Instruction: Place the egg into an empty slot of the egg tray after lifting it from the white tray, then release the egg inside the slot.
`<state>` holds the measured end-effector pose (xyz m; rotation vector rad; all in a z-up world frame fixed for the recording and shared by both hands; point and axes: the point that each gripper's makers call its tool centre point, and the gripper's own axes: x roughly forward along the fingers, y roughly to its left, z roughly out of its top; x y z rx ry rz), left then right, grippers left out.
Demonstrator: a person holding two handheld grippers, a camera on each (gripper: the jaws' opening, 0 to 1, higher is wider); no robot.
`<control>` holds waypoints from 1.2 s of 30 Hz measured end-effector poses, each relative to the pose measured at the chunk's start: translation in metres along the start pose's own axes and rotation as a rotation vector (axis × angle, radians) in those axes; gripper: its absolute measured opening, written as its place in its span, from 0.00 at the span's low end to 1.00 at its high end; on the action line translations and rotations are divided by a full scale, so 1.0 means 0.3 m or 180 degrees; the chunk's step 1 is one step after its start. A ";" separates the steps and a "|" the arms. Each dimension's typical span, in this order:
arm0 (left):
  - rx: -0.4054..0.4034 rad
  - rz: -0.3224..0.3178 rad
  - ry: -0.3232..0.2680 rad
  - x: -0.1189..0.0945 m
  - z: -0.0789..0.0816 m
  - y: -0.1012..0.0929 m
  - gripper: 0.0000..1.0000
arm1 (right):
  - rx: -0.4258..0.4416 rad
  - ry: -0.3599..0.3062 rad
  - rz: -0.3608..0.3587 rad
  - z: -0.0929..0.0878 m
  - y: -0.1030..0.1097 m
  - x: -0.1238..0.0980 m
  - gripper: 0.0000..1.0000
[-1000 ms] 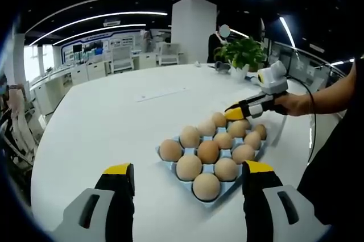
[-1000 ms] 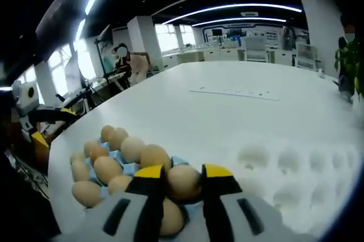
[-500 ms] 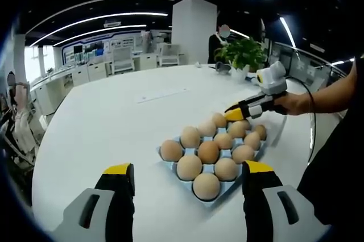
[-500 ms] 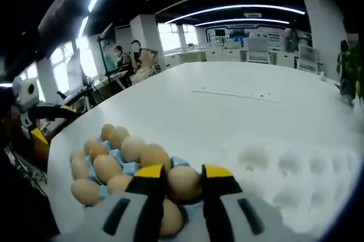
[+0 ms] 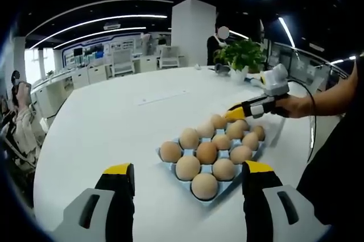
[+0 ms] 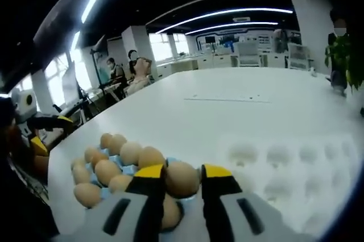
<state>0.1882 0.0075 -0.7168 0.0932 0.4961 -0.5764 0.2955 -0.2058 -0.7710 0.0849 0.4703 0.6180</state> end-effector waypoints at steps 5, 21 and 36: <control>0.0036 -0.0024 0.0006 -0.009 -0.003 -0.013 0.77 | 0.0131 -0.0082 -0.0057 0.001 -0.007 -0.034 0.26; 0.0117 -0.0119 -0.0056 -0.058 -0.007 -0.055 0.77 | 0.0099 -0.0742 -0.0017 0.075 0.067 -0.135 0.92; 0.0077 -0.0136 -0.0192 -0.117 -0.009 -0.094 0.79 | 0.0460 -0.1283 0.0078 0.106 0.127 -0.271 1.00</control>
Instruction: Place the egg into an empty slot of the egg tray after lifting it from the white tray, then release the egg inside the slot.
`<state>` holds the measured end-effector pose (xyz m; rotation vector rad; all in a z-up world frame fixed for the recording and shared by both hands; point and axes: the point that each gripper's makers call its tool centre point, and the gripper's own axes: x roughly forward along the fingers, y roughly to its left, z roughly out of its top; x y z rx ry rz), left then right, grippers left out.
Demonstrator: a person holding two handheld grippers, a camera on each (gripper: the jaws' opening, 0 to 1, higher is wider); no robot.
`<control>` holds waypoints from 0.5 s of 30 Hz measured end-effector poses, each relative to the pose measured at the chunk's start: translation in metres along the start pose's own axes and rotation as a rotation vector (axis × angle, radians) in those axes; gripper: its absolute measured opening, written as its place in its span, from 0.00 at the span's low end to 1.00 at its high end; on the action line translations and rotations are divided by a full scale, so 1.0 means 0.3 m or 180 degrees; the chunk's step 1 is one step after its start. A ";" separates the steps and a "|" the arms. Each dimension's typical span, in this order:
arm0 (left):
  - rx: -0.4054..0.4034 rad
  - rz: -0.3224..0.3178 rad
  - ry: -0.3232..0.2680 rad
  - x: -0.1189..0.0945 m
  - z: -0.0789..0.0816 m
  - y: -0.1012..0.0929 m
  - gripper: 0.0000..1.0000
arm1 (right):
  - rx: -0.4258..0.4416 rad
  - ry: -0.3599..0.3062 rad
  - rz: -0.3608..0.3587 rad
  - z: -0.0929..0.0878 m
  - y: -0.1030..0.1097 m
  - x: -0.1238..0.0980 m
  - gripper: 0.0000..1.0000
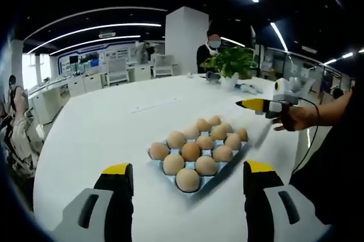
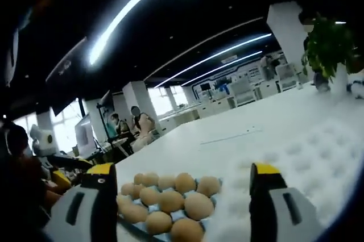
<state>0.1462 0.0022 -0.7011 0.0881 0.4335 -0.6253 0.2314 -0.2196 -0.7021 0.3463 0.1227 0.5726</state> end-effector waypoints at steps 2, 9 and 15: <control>-0.0007 -0.0007 -0.0011 -0.002 0.000 -0.011 0.79 | 0.0027 -0.0057 0.0000 0.010 0.005 -0.008 1.00; 0.0020 0.0009 -0.0018 -0.001 0.005 -0.029 0.79 | 0.0020 -0.0201 0.0001 0.051 0.017 -0.038 1.00; 0.0012 0.0046 -0.0094 -0.006 0.023 -0.028 0.78 | -0.0048 -0.0219 0.0096 0.061 0.051 -0.060 1.00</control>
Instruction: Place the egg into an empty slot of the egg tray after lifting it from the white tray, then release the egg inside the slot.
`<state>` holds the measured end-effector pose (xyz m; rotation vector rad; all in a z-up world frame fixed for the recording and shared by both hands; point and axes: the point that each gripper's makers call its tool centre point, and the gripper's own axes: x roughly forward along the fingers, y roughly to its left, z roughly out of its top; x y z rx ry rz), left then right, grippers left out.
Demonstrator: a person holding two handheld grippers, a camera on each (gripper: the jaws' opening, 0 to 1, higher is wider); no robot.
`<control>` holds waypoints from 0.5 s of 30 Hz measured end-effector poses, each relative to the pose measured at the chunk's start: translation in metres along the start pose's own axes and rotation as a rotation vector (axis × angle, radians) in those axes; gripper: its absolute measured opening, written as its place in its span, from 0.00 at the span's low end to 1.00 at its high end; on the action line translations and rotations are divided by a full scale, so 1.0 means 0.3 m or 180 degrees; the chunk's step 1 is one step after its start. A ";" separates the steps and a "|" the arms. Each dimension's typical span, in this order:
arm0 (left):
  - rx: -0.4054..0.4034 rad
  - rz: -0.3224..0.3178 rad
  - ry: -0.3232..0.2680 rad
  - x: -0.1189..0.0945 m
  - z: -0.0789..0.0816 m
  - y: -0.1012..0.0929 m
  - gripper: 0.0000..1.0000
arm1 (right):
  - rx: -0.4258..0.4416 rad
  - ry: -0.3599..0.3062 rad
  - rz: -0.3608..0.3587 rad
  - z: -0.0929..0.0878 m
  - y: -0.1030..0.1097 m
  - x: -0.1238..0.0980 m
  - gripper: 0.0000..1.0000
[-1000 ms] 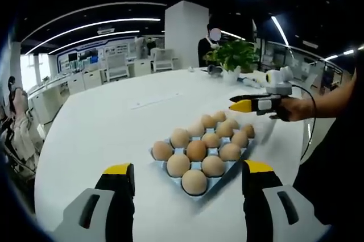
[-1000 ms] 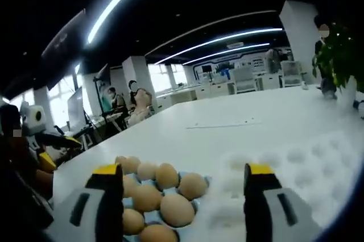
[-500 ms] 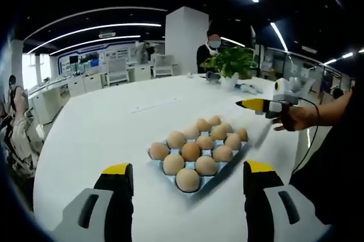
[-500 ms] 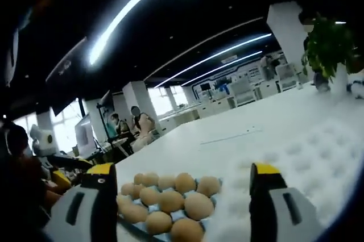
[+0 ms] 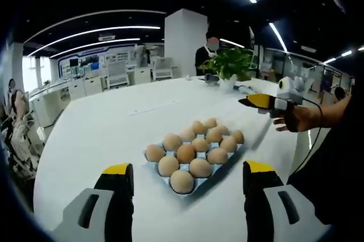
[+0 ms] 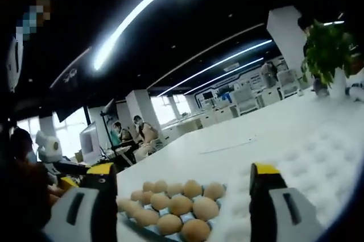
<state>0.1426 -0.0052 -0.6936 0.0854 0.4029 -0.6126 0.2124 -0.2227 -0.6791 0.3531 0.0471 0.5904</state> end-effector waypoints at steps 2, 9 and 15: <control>-0.0013 0.0011 -0.0007 -0.001 -0.005 -0.004 0.78 | 0.0001 0.0006 0.0026 0.000 0.007 -0.004 0.99; -0.0005 -0.0005 0.0014 -0.006 -0.015 -0.021 0.77 | 0.0034 -0.0037 0.0007 0.013 0.001 -0.023 0.99; -0.0025 0.0012 -0.0013 -0.014 -0.012 -0.018 0.76 | 0.0067 0.0008 -0.0015 -0.005 -0.002 -0.031 0.99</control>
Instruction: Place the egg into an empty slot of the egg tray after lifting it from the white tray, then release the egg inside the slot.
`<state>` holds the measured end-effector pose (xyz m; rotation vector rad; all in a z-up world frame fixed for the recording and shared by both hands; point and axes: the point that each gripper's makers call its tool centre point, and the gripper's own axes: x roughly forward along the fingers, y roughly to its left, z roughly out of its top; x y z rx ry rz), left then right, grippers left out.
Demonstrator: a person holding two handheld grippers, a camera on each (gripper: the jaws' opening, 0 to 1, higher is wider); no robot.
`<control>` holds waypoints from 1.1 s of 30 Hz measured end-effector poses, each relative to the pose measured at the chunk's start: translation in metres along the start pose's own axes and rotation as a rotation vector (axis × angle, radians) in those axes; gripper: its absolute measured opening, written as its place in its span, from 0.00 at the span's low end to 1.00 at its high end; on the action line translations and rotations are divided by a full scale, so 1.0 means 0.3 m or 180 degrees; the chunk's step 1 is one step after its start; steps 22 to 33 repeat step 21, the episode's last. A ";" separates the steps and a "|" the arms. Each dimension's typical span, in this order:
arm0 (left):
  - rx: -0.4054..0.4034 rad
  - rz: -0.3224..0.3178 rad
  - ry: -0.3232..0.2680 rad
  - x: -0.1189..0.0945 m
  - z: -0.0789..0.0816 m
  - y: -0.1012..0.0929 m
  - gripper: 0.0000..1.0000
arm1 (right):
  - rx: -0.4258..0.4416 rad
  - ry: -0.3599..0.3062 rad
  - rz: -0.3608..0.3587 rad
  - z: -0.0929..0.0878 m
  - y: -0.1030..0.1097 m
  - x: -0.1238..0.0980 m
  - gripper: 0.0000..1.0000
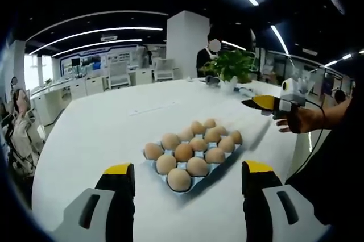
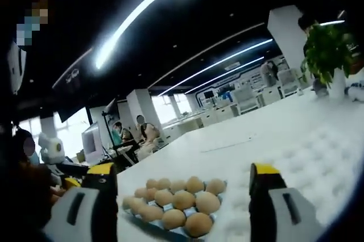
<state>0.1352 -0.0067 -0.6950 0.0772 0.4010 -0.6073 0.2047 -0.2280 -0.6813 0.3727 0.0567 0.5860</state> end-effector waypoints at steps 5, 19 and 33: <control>-0.0006 -0.0014 -0.0004 -0.002 -0.003 -0.006 0.76 | -0.0010 -0.0007 -0.0012 0.000 0.002 -0.001 0.99; -0.0011 -0.0042 -0.0036 -0.004 0.001 0.009 0.76 | 0.0029 -0.0061 0.0012 0.008 0.012 0.000 0.98; -0.0004 -0.0054 -0.0024 -0.005 -0.001 0.009 0.76 | 0.0048 -0.0042 0.0009 0.002 0.010 0.001 0.98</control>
